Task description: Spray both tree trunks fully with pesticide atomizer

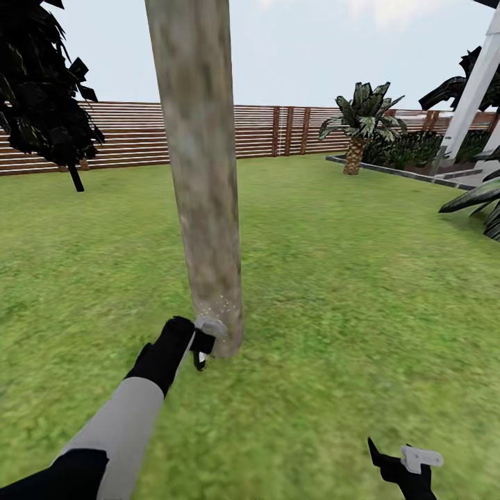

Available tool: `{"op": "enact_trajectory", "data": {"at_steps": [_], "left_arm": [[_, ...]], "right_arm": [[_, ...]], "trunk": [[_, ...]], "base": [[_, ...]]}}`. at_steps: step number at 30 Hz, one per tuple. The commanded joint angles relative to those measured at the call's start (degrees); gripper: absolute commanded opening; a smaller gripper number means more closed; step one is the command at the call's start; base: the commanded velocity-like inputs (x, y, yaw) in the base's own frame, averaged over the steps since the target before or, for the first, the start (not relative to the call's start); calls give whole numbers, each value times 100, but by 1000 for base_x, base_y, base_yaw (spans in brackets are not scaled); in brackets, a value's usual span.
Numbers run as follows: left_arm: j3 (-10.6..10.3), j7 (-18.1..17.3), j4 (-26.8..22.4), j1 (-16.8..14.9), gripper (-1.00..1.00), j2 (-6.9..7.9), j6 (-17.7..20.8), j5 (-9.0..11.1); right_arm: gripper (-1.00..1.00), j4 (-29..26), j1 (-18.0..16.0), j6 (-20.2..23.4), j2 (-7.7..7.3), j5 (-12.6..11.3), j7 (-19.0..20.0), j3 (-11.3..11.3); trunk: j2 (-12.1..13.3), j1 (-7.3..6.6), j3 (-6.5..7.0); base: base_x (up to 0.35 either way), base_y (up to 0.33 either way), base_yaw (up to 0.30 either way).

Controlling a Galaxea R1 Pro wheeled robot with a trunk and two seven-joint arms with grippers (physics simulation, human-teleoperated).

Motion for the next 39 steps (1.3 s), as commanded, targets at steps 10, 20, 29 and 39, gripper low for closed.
{"op": "enact_trajectory", "data": {"at_steps": [10, 20, 29, 39], "left_arm": [[447, -29, -323, 43, -100, 169, 384, 28], [-122, -38, -832, -6, -100, 90, 827, 26], [-40, -55, -1016, 31, -100, 82, 927, 86], [-337, -404, -1634, -4, -100, 286, 1051, 545]], "right_arm": [[100, 0, 0, 0, 0, 0, 0, 0], [100, 0, 0, 0, 0, 0, 0, 0], [100, 8, 0, 0, 3, 0, -1, 0], [100, 9, 0, 0, 9, 0, 0, 0]], "trunk": [[0, 0, 0], [0, 0, 0], [0, 0, 0], [0, 0, 0]], "base": [[0, 0, 0], [0, 0, 0], [0, 0, 0], [0, 0, 0]]}}
